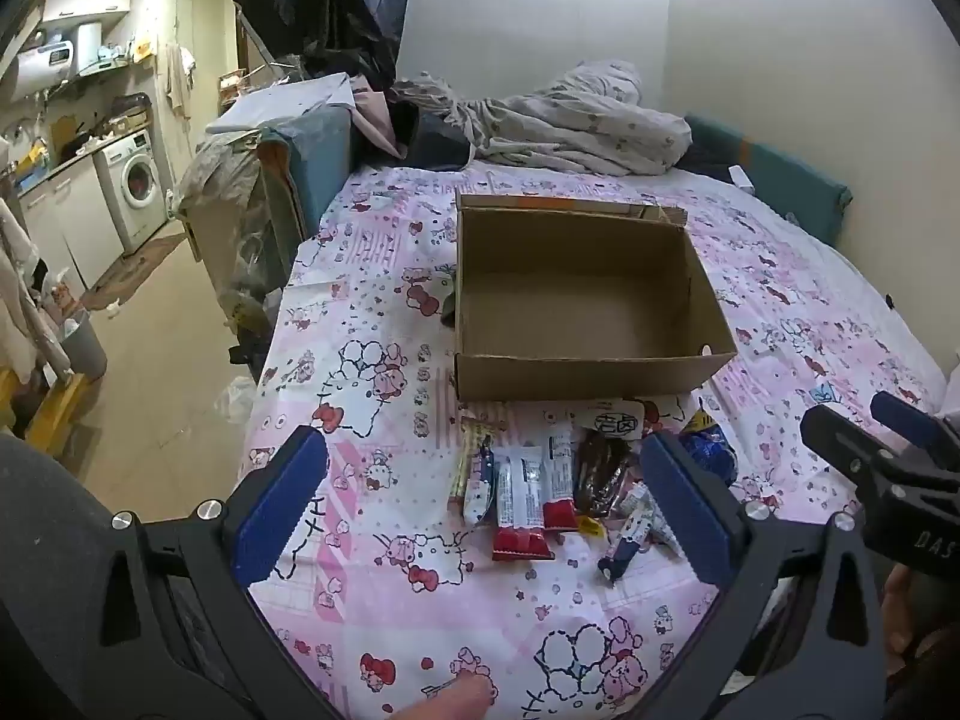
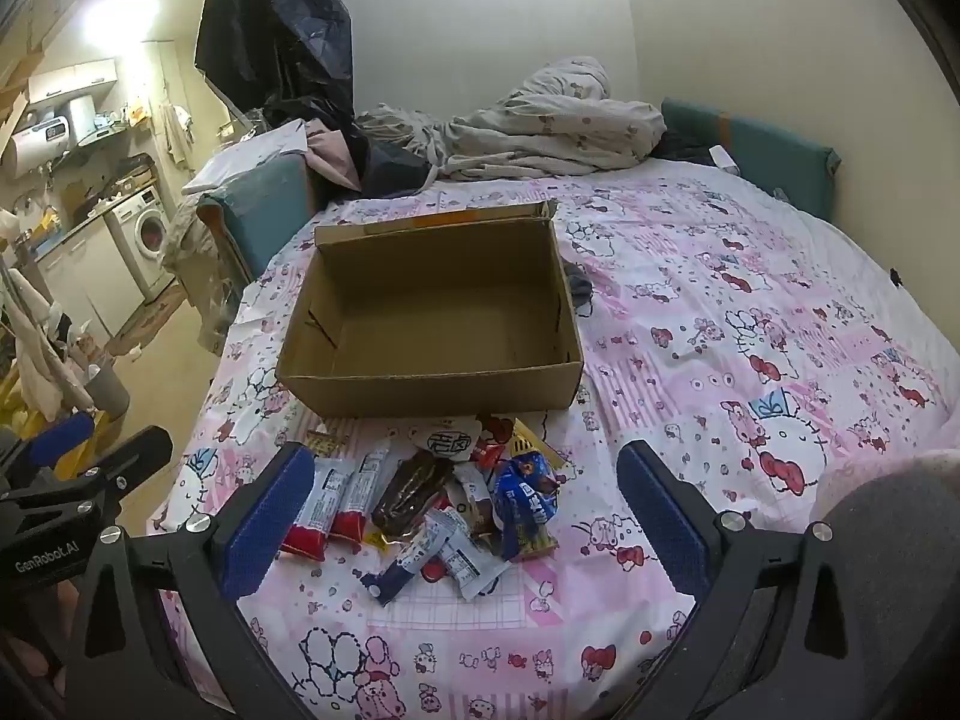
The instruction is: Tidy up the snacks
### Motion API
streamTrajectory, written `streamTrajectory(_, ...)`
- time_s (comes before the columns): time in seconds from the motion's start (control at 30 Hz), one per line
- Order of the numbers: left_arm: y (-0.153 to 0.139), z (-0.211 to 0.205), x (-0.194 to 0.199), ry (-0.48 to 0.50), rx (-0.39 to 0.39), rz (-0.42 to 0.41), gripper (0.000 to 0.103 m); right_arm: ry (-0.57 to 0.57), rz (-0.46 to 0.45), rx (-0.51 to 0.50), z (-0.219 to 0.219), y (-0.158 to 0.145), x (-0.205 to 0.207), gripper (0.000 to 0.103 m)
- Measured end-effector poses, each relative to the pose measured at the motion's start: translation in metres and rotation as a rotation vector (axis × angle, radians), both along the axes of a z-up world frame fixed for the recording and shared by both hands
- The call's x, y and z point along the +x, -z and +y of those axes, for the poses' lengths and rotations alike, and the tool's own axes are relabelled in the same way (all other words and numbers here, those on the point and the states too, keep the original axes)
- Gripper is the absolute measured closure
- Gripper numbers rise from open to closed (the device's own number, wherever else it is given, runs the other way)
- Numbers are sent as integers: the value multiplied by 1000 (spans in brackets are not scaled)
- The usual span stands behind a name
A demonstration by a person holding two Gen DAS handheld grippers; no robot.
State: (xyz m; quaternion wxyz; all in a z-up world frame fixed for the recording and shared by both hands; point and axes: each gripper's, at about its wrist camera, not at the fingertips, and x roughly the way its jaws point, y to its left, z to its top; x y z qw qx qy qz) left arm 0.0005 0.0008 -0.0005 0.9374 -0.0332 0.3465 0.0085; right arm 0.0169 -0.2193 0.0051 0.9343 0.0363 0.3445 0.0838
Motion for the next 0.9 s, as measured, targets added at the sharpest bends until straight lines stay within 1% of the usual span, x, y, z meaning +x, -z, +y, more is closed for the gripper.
streamTrajectory(0.1,1,6,0,8,-22,16,0,1,-1,-2,0,1,0,0)
streamTrajectory(0.13,1,2,1,0,17,10,0,0,-4,0,0,1,0,0)
streamTrajectory(0.2,-1,0,2,0,21,6,0,1,-5,-1,0,1,0,0)
streamTrajectory(0.33,-3,0,2,-2,26,-4,0,0,-3,-2,0,1,0,0)
streamTrajectory(0.37,0,0,2,1,29,-10,0,0,-2,-2,0,1,0,0)
streamTrajectory(0.9,-3,-2,-1,3,27,-8,0,0,-6,-5,0,2,-1,0)
